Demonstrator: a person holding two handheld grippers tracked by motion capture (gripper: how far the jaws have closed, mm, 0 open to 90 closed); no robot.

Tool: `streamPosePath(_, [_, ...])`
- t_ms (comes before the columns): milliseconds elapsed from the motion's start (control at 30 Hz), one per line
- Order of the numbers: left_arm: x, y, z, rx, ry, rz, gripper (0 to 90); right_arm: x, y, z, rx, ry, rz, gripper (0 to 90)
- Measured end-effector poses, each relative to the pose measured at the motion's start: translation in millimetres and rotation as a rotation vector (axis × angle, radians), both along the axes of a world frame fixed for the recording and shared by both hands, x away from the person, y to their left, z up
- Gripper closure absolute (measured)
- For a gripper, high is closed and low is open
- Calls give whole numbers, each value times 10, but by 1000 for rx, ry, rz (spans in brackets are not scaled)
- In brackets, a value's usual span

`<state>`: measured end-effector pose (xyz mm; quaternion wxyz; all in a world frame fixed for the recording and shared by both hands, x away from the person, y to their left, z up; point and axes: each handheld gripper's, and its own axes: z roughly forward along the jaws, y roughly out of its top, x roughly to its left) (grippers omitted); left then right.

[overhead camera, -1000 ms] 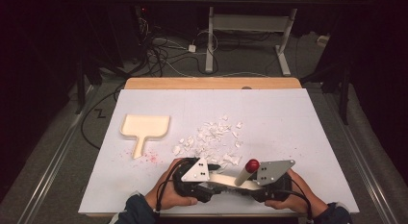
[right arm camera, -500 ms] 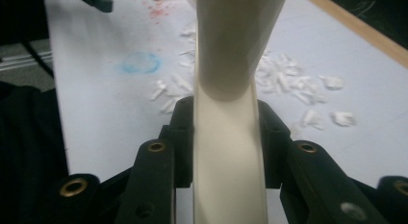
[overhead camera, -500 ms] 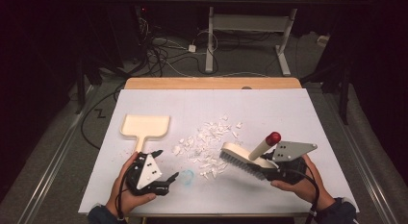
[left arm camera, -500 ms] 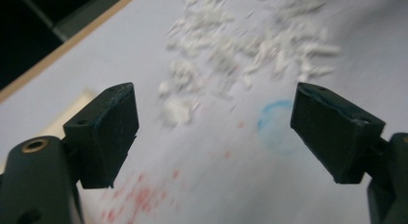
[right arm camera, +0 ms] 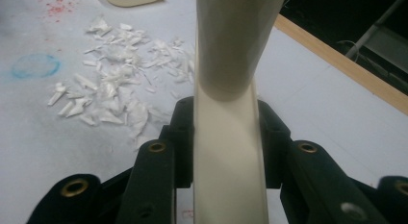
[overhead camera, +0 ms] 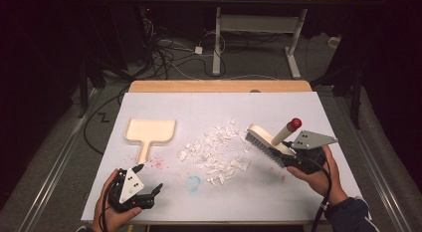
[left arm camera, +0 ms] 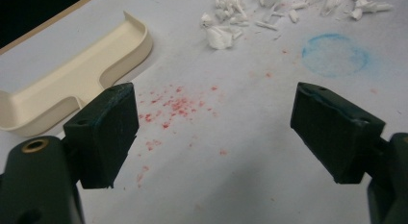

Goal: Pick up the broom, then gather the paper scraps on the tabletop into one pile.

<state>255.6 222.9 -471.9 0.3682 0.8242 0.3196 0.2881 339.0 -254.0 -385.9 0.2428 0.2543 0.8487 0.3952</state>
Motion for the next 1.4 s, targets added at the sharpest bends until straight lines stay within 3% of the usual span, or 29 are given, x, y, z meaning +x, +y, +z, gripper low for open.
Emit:
streamPosePath(367, [-6,-19,-37,27,19,-8,162,164,-84,-16,-22,-43,-72,681])
streamPosePath(533, [-5,-10,-56,31,30,0,162,339,-75,9,-57,-90,-125,681])
streamPosePath(733, [-23,-8,-56,45,25,6,162,717,136,-54,-122,-120,-151,681])
streamPosePath(800, [-27,-18,-59,52,29,-2,162,856,242,-77,-119,-83,-135,681])
streamPosePath(833, [-27,-18,-59,52,29,-2,162,893,285,-92,-127,-90,-139,681])
streamPosePath(900, [-29,-28,-47,49,28,-8,162,984,416,-146,-198,-124,-143,681])
streamPosePath(1000, [-35,-53,-65,51,44,-17,162,1081,525,-219,-218,-120,-140,681])
streamPosePath(1033, [-33,-58,-74,59,50,-20,161,1178,647,-315,-258,-118,-136,681])
streamPosePath(1067, [-32,-61,-79,62,54,-21,161,1178,647,-315,-258,-118,-136,681])
streamPosePath(1100, [-30,-69,-83,61,55,-24,161,1245,758,-396,-292,-106,-139,681])
streamPosePath(1300, [-42,-81,-84,64,57,-34,161,1281,993,-510,-315,-108,-91,682])
streamPosePath(1400, [-54,-60,-67,53,47,-27,161,1206,1114,-564,-324,-109,-6,681])
